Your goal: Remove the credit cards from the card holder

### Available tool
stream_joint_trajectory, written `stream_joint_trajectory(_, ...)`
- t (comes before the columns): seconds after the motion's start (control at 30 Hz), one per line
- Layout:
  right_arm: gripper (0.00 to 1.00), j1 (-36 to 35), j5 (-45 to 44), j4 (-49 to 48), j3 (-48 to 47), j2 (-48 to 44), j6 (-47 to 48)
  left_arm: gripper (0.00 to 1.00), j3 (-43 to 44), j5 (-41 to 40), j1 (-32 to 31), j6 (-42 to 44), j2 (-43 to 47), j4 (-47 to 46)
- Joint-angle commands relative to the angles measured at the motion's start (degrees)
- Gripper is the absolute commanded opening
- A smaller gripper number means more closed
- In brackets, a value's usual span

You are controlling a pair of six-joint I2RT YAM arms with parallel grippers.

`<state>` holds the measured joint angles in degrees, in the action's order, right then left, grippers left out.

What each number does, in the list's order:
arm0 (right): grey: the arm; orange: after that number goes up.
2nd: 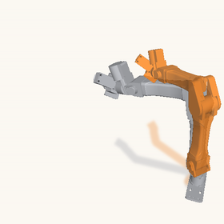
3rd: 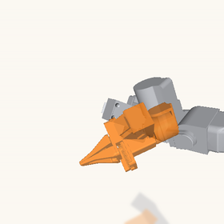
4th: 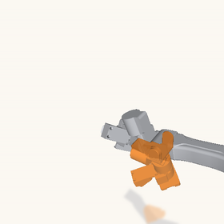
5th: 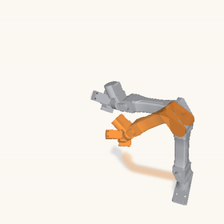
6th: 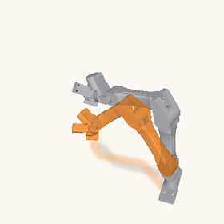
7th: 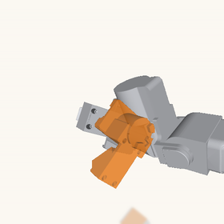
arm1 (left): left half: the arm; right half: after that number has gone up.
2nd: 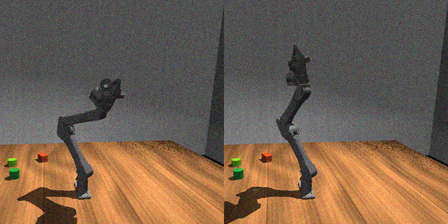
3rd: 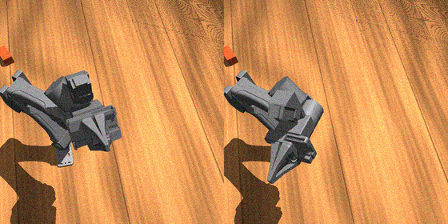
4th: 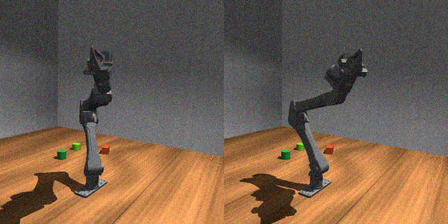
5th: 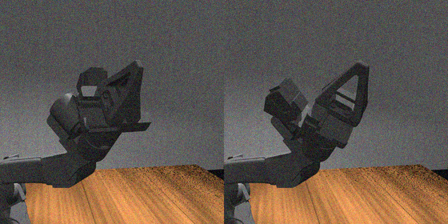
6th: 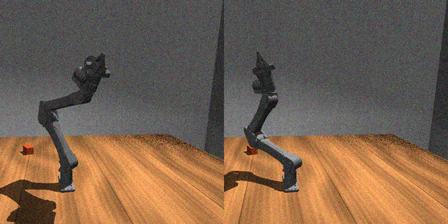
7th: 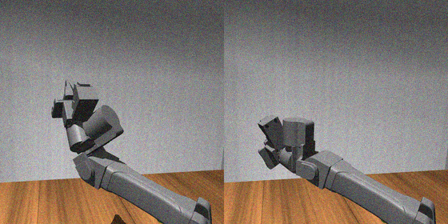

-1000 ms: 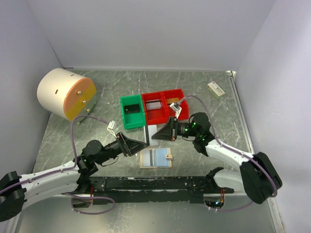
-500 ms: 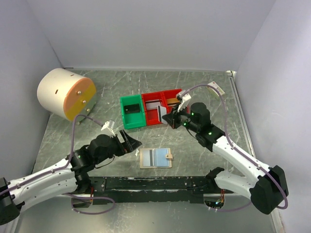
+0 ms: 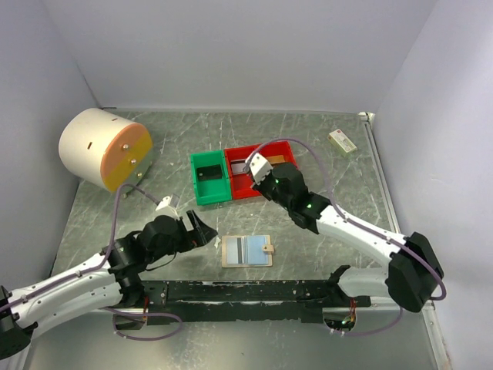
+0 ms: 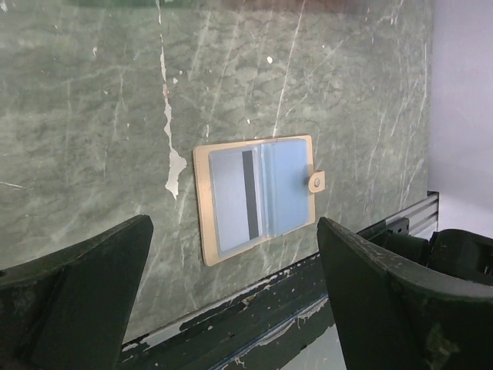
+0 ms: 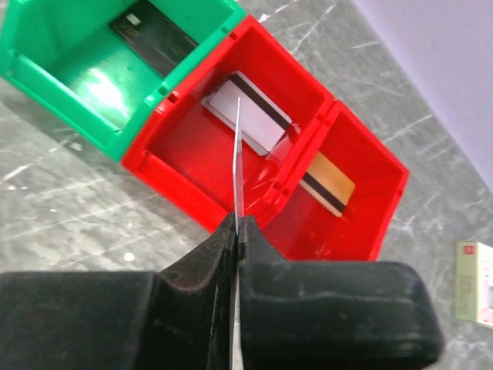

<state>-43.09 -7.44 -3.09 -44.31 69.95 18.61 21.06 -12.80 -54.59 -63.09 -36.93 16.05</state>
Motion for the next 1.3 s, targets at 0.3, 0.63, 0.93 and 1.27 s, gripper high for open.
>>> stream_joint_trajectory(0.3,0.0,5.81,2.36,3.51,-7.42,8.41,12.76,0.99,20.04,-15.3,-0.06,16.96,-6.65,16.75)
stream_joint_trajectory(0.63,0.0,8.54,5.54,1.05,-9.58,10.33,16.86,0.99,30.77,-2.71,21.35,39.02,-19.72,15.83)
stream_joint_trajectory(0.93,0.0,8.05,11.29,0.82,-9.95,13.41,23.22,0.99,24.55,3.98,35.07,42.35,-15.96,9.52)
stream_joint_trajectory(1.27,0.0,5.94,8.31,2.34,-11.28,18.15,33.43,0.99,24.02,-1.74,35.08,41.4,-11.28,11.58)
